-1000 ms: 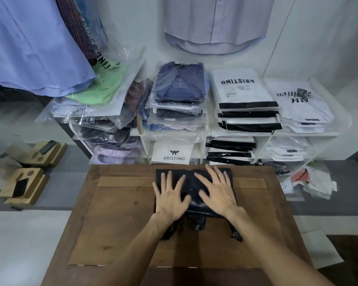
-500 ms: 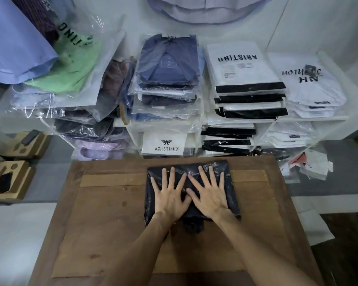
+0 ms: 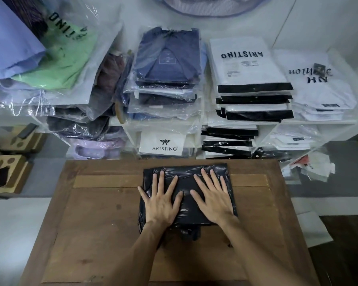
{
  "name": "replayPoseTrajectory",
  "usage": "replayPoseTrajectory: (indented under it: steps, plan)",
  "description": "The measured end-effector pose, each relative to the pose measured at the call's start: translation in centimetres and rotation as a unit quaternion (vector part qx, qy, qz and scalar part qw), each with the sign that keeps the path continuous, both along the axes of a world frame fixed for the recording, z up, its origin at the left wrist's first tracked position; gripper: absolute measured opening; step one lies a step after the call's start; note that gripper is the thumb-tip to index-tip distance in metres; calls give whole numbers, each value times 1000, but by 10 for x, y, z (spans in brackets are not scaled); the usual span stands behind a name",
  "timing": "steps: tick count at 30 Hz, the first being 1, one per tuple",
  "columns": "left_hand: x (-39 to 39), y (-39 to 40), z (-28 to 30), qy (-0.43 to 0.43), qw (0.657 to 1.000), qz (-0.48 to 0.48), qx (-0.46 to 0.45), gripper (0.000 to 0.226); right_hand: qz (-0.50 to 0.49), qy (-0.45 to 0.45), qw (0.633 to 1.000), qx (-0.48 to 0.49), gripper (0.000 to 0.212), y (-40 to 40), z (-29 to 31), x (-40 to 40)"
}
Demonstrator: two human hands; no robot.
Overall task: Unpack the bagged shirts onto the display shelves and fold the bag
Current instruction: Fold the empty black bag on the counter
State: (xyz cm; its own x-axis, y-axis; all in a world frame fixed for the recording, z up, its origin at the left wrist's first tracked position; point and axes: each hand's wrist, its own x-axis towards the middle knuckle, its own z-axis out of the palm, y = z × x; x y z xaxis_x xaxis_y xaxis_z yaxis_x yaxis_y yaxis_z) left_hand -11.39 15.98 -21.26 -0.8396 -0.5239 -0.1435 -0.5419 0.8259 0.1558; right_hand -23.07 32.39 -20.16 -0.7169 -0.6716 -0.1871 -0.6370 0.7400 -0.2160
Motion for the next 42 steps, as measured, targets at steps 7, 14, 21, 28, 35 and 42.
replayPoseTrajectory:
  steps: [7, 14, 21, 28, 35, 42]
  plan:
    - [-8, 3, 19, -101, 995, -18, -6, 80, -14, -62, 997, -35, 61, 4, 14, -12]
    - [-3, 20, 35, -105, 984, -142, 0, 88, -414, -162, 895, -36, 91, 20, 47, -14]
    - [-10, 36, 45, -202, 972, -117, 35, 104, -419, -399, 794, -189, 85, 45, 55, -26]
    - [-20, 38, 56, -227, 966, -112, 49, 103, -224, -497, 793, -272, 70, 30, 110, 3]
    - [-29, -10, 85, -26, 964, 42, 261, 51, -190, -441, 829, -286, 92, -36, 108, 31]
    - [2, -67, 90, 49, 800, 233, 551, 84, -223, -459, 817, -270, 84, -90, 94, 62]
